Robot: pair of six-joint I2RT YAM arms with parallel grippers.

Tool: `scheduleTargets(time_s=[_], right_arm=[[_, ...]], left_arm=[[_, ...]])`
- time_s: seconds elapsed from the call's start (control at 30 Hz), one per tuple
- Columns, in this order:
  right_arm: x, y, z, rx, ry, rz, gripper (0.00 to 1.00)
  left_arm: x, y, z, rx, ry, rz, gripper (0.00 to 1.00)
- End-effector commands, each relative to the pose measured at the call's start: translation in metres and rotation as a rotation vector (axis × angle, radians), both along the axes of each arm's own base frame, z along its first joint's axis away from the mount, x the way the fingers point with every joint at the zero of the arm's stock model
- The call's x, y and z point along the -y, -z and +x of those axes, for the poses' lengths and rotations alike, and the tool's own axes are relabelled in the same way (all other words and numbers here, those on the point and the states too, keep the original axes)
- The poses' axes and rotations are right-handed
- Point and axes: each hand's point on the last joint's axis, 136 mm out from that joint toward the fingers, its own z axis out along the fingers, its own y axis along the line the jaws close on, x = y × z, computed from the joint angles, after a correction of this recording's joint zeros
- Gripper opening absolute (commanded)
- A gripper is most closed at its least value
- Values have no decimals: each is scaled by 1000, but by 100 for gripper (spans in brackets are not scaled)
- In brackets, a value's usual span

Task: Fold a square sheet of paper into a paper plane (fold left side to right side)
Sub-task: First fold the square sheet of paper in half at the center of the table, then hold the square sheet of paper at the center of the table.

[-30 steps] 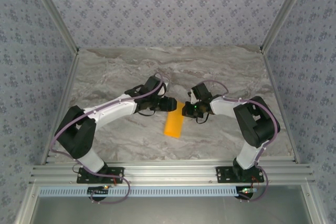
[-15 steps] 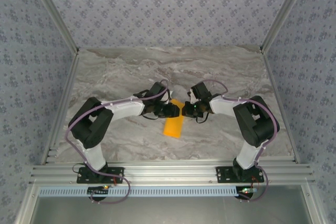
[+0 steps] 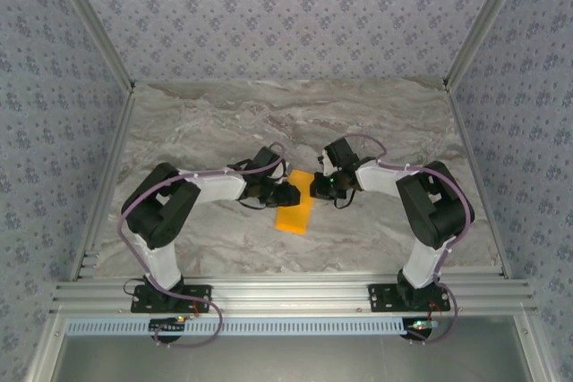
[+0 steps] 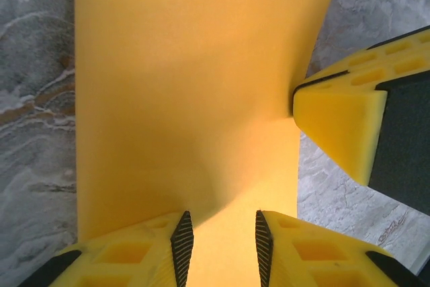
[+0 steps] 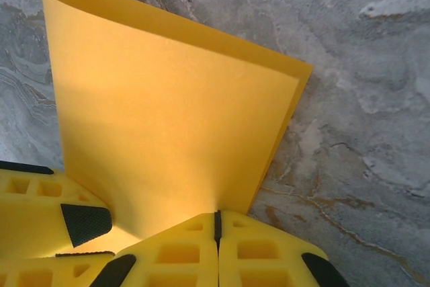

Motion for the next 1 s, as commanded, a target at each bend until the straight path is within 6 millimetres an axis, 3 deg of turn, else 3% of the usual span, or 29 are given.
scheduleTargets(time_s=[0.0, 0.17, 0.33, 0.53, 0.6, 0.97], right_arm=[[25, 41, -29, -121, -9, -146, 7], [24, 41, -30, -119, -12, -147, 7], [23, 40, -29, -119, -14, -141, 7], [21, 36, -28, -112, -17, -130, 7], [20, 35, -27, -109, -17, -129, 7], [16, 33, -28, -108, -25, -112, 7]], left_arm=[[-27, 13, -5, -20, -38, 65, 33], [-43, 10, -9, -22, -66, 49, 33], [-53, -7, -8, -2, -88, 7, 33], [-29, -50, 3, 63, -56, -143, 32], [-22, -55, 5, 69, -47, -164, 32], [7, -16, 1, -2, 4, -106, 32]])
